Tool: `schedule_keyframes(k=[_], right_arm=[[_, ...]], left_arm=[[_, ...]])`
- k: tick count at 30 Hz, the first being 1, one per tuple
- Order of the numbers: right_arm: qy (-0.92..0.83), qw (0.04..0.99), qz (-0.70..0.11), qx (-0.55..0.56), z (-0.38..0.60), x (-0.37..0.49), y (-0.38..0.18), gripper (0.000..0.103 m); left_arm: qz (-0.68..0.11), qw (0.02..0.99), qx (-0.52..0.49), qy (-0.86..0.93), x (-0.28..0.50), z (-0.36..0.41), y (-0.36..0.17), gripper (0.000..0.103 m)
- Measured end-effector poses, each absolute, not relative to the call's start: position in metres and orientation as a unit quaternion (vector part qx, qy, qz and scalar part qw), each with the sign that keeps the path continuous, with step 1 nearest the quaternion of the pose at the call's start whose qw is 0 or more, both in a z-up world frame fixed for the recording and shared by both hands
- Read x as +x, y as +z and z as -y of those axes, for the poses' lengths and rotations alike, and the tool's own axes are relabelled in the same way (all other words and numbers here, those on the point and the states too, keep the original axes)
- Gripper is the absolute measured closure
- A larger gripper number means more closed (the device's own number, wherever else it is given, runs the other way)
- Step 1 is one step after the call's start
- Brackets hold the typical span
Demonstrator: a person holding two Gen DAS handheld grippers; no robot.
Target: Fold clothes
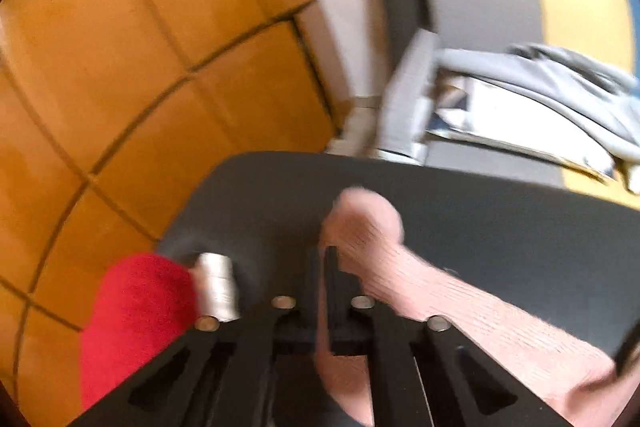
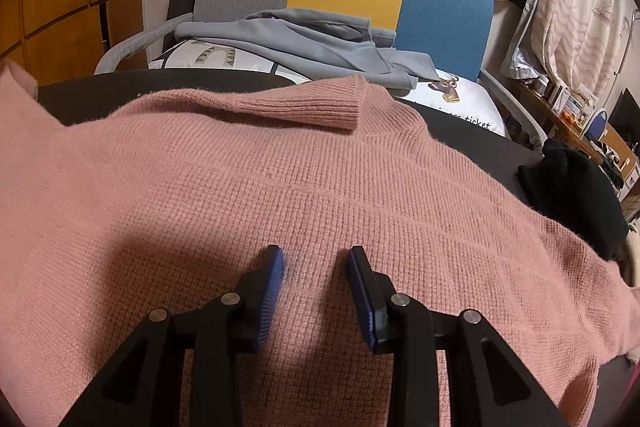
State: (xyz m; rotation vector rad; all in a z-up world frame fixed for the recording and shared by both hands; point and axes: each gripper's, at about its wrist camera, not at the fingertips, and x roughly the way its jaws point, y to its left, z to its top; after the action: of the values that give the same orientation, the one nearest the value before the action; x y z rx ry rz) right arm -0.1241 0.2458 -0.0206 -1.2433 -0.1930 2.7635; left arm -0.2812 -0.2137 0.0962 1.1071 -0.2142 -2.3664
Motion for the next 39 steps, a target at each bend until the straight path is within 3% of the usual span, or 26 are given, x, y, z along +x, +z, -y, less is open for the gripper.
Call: schedule_keyframes(k=[6, 9, 11, 12, 13, 14, 15, 18, 20, 22, 24, 25, 26, 27, 31, 39], right_arm=[[0.909, 0.055, 0.067, -0.408, -0.245, -0.125, -0.021, 0.069], [0.909, 0.056, 0.070, -0.408, -0.244, -0.125, -0.021, 0.069], [0.909, 0.056, 0.069, -0.408, -0.245, -0.125, -0.022, 0.069], [0.909, 0.055, 0.068, -0.408, -0.245, -0.125, -0.022, 0.069], [0.909, 0.055, 0.067, -0.408, -0.245, -0.125, -0.022, 0.069], [0.909, 0.055, 0.066, -0.408, -0.245, -0.125, -0.022, 0.069], [0.909, 0.054, 0.065, -0.408, -0.246, -0.125, -0.022, 0.069], [0.909, 0.052, 0.061, -0.408, -0.247, -0.125, -0.021, 0.069], [0.909, 0.051, 0.060, -0.408, -0.248, -0.125, -0.021, 0.069], [0.909, 0.053, 0.062, -0.410, -0.247, -0.126, -0.021, 0.069], [0.905, 0.052, 0.065, -0.418, -0.246, -0.128, -0.019, 0.069], [0.904, 0.048, 0.057, -0.421, -0.248, -0.129, -0.017, 0.069], [0.903, 0.044, 0.049, -0.424, -0.250, -0.131, -0.014, 0.069], [0.907, 0.031, 0.026, -0.418, -0.256, -0.133, -0.008, 0.069], [0.900, 0.005, -0.007, -0.436, -0.268, -0.156, -0.002, 0.069], [0.906, 0.022, -0.020, -0.422, -0.286, -0.162, -0.020, 0.068]], left_arm=[[0.013, 0.340, 0.419, -0.842, -0.282, 0.278, 0.100, 0.103], [-0.047, 0.251, 0.466, -0.847, -0.285, 0.277, 0.077, 0.102], [-0.036, 0.200, 0.499, -0.843, -0.286, 0.258, 0.060, 0.097], [-0.027, 0.176, 0.514, -0.839, -0.287, 0.248, 0.051, 0.091], [-0.004, 0.154, 0.533, -0.832, -0.288, 0.232, 0.040, 0.067], [0.024, 0.133, 0.553, -0.822, -0.289, 0.215, 0.028, 0.034], [0.054, 0.123, 0.556, -0.820, -0.287, 0.199, 0.020, 0.024], [0.124, 0.111, 0.545, -0.822, -0.287, 0.162, 0.004, 0.019], [0.155, 0.103, 0.550, -0.814, -0.287, 0.146, -0.007, 0.007], [0.179, 0.105, 0.556, -0.805, -0.284, 0.136, -0.022, 0.006], [0.177, 0.100, 0.531, -0.823, -0.277, 0.131, -0.021, 0.024], [0.165, 0.082, 0.532, -0.826, -0.276, 0.127, -0.021, 0.056], [0.149, 0.058, 0.538, -0.828, -0.276, 0.123, -0.022, 0.096], [0.155, 0.053, 0.541, -0.825, -0.274, 0.117, -0.023, 0.102], [0.210, 0.055, 0.500, -0.838, -0.264, 0.099, -0.016, 0.103], [0.130, 0.110, 0.494, -0.852, -0.274, 0.168, 0.019, 0.103]])
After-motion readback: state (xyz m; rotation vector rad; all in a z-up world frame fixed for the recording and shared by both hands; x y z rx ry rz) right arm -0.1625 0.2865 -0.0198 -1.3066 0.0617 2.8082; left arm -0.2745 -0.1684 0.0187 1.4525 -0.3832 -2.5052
